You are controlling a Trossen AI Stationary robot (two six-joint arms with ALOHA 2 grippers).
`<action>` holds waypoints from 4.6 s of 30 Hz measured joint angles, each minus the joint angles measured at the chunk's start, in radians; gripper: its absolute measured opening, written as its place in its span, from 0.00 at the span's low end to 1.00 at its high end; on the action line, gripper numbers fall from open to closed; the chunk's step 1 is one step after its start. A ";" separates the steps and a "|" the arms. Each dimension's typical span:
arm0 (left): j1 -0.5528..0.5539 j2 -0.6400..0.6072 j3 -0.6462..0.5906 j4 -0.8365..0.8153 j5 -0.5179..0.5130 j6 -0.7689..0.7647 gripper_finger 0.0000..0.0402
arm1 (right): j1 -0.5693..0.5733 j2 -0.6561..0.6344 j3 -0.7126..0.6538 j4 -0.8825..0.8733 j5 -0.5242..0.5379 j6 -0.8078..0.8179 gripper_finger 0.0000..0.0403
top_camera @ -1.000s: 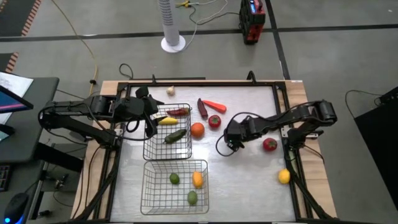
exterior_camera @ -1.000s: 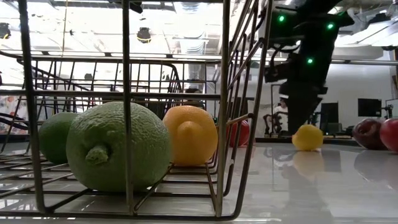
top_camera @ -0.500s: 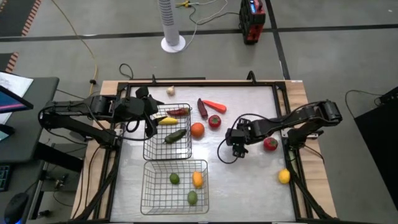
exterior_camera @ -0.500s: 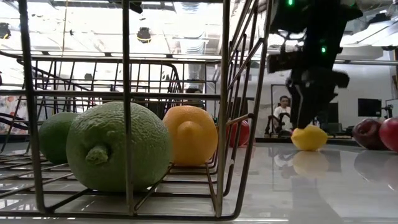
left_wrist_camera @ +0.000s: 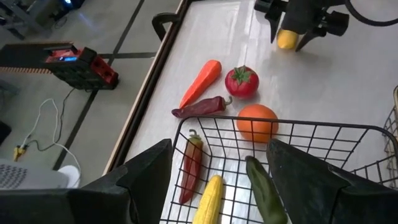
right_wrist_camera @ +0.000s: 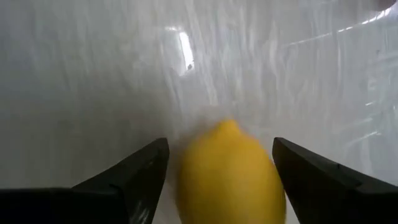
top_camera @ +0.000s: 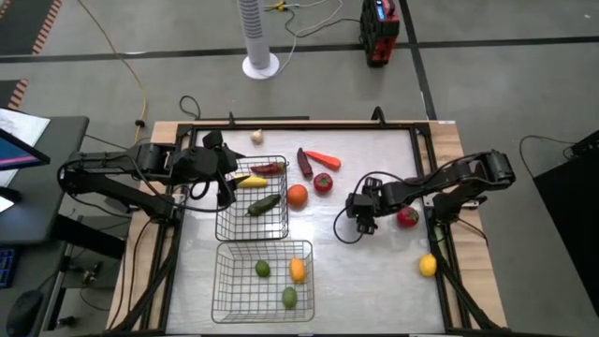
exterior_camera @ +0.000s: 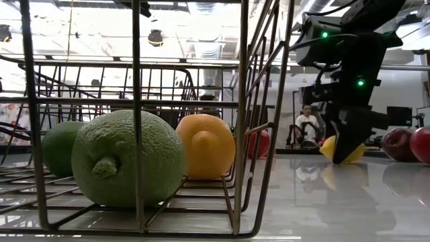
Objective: Sort produce into baskets
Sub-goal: Put the top yellow lemon into the gold wire basket, then put the orange carrot into the black wire basket
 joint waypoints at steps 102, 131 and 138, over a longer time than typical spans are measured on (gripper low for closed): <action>0.001 0.000 0.000 0.159 -0.013 0.041 0.62 | -0.490 0.046 0.171 0.349 -0.121 -0.374 0.87; 0.001 0.000 0.000 0.119 -0.032 0.034 0.62 | -0.613 0.273 0.169 0.588 -0.282 -0.491 0.46; 0.001 0.000 0.000 0.119 -0.033 0.034 0.62 | -0.574 0.153 0.170 0.478 -0.175 -0.498 0.48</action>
